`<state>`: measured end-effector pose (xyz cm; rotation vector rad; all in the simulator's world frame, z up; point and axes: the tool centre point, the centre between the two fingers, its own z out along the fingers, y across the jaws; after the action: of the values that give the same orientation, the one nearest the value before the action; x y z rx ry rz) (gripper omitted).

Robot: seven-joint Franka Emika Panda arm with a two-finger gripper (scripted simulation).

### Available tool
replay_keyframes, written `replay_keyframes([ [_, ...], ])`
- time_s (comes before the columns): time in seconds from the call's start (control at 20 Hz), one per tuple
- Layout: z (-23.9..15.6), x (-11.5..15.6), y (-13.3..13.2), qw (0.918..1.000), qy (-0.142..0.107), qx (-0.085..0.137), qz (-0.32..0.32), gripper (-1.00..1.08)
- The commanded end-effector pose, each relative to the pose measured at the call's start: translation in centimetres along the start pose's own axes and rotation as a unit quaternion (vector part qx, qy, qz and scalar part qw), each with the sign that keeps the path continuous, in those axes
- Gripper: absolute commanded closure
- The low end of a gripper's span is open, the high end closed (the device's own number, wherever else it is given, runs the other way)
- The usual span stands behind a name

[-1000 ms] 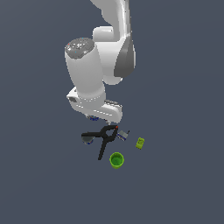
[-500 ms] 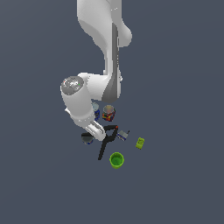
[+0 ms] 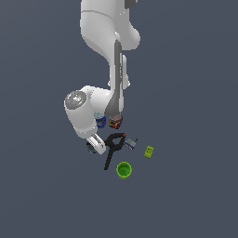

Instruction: Pick up a designated object from a clutter of objects.

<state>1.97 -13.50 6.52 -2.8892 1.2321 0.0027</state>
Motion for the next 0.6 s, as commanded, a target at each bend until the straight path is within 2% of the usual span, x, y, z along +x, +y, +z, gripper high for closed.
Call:
replay_keyframes([
  [0.0,0.0,0.0,0.0,1.0000,0.000,0.000,0.000,-0.92],
  [0.25,0.9,0.0,0.0,1.0000,0.000,0.000,0.000,-0.92],
  [0.55,3.7,0.0,0.1,1.0000,0.001,0.000,0.002,-0.92],
])
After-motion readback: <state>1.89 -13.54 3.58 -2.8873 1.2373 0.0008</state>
